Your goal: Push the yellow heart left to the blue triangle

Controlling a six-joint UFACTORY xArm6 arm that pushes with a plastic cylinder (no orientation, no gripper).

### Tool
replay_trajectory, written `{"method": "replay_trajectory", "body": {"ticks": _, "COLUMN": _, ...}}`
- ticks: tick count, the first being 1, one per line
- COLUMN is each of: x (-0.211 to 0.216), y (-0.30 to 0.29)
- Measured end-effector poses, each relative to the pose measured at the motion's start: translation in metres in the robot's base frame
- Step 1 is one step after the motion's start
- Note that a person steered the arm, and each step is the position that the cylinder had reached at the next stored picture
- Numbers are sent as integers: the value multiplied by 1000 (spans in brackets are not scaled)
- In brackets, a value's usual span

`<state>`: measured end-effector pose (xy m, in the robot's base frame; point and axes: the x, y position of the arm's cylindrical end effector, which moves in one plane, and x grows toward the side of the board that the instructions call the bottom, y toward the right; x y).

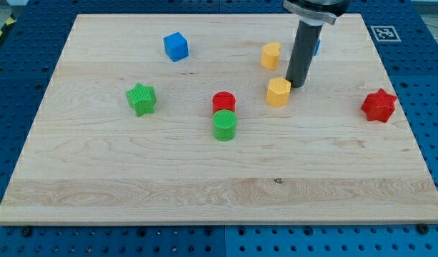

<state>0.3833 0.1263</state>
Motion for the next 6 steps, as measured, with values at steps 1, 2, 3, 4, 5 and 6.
{"method": "replay_trajectory", "body": {"ticks": 1, "x": -8, "y": -10}}
{"method": "replay_trajectory", "body": {"ticks": 2, "x": -11, "y": -12}}
{"method": "replay_trajectory", "body": {"ticks": 3, "x": -22, "y": -18}}
{"method": "replay_trajectory", "body": {"ticks": 4, "x": -23, "y": -18}}
{"method": "replay_trajectory", "body": {"ticks": 5, "x": -28, "y": -21}}
{"method": "replay_trajectory", "body": {"ticks": 6, "x": -28, "y": -21}}
